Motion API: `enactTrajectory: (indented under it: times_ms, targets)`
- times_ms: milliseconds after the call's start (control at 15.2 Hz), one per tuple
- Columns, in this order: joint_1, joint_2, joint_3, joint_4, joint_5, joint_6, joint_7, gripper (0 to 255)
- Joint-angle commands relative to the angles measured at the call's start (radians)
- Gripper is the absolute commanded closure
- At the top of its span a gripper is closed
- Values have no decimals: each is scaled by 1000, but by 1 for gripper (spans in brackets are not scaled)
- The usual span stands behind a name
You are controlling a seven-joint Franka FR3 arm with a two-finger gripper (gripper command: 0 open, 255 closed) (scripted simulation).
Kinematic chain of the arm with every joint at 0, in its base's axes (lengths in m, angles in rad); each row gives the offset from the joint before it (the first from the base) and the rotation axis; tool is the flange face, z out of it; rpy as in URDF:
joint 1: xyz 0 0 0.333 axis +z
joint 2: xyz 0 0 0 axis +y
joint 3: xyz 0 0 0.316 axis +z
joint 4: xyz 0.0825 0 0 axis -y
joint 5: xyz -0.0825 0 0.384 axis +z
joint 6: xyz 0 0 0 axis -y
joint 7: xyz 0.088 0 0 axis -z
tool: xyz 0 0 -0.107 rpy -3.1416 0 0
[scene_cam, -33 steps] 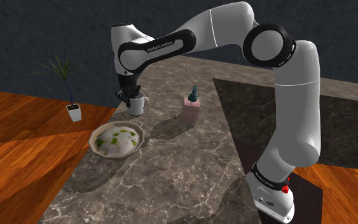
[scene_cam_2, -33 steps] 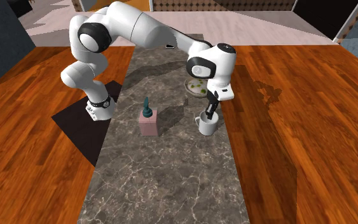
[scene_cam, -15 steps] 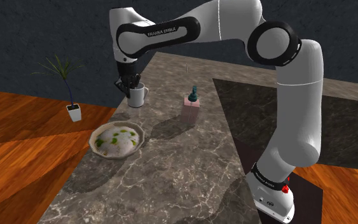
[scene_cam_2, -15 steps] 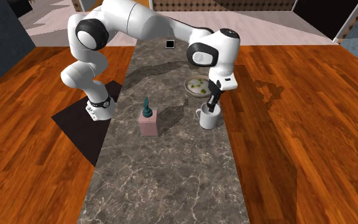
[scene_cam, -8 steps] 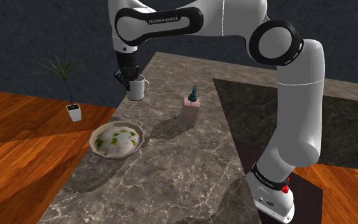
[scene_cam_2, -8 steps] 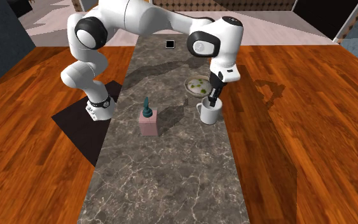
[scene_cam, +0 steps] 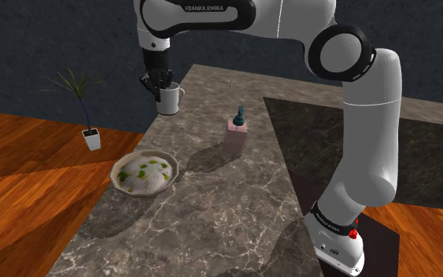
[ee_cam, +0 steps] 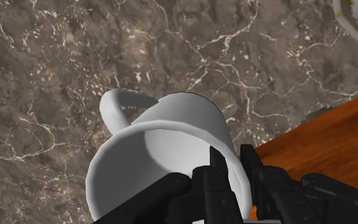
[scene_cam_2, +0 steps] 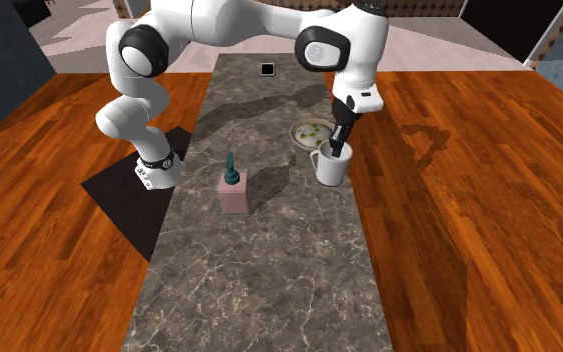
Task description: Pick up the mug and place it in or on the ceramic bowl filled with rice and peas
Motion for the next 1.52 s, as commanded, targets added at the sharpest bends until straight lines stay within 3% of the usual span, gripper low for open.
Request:
enactTrajectory:
  times_ms: [0,396,858,1452]
  targets:
    - [3,4,0,35,0,-31,-3,255]
    - [13,22,0,137,-4,-114,-8,255]
    - [82,-106,46,-35,15,-79,122,255]
    - [191,-185,113,-122,28,-84,303,255]
